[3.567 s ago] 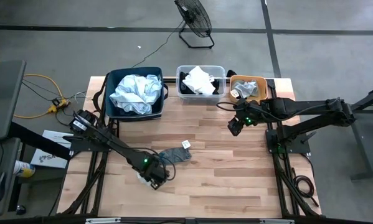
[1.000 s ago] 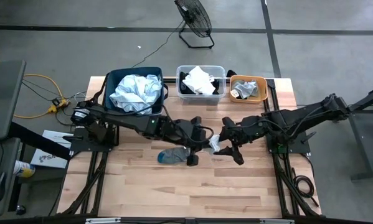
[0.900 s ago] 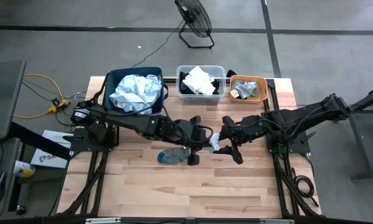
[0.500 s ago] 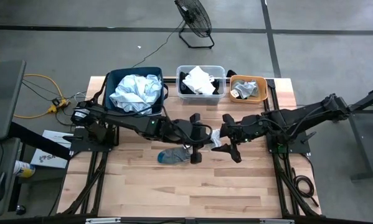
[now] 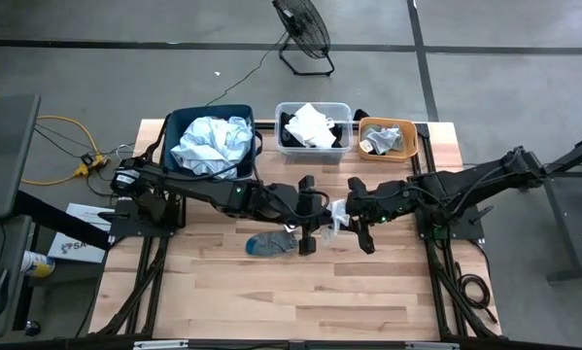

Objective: Pick & Place Cloths
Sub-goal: Put the white sock into the yellow bin

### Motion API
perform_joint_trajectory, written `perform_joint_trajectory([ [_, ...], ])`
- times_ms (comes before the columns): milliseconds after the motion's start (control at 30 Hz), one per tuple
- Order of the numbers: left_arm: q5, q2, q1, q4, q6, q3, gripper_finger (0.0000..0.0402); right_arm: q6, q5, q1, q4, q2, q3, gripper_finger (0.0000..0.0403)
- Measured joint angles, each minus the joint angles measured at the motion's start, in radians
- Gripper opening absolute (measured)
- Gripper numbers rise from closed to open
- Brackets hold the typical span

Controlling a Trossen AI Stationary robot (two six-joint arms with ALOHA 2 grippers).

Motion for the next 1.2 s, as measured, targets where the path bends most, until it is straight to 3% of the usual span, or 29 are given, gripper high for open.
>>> perform_joint_trajectory([
  [100,0.0,-0.001,0.0,-0.001,-0.014,0.0,0.0008,0.0,-0.002,0.0,-0.006,0.0,0.0,0.0032],
  [333,-0.016,-0.001,0.0,-0.002,-0.022,0.0,0.0031,0.031,0.024,0.0,-0.012,0.0,0.0,0.0032],
  [533,-0.083,-0.002,0.0,-0.016,-0.022,0.0,0.0139,0.067,0.048,-0.006,-0.035,-0.005,0.0,0.0032],
  [667,-0.117,-0.044,0.001,-0.095,0.005,0.0,0.0216,0.128,0.063,-0.027,-0.102,-0.025,0.0,0.0032],
  [800,-0.203,-0.114,0.0,-0.201,0.02,0.001,0.0266,0.193,0.129,-0.064,-0.192,-0.056,0.0,0.0032],
  [1000,-0.308,-0.219,0.0,-0.345,0.012,0.001,0.0286,0.331,0.234,-0.178,-0.341,-0.103,0.0,0.0032],
  [1200,-0.388,-0.268,0.002,-0.469,0.012,0.001,0.0286,0.379,0.266,-0.348,-0.516,-0.106,0.0,0.0032],
])
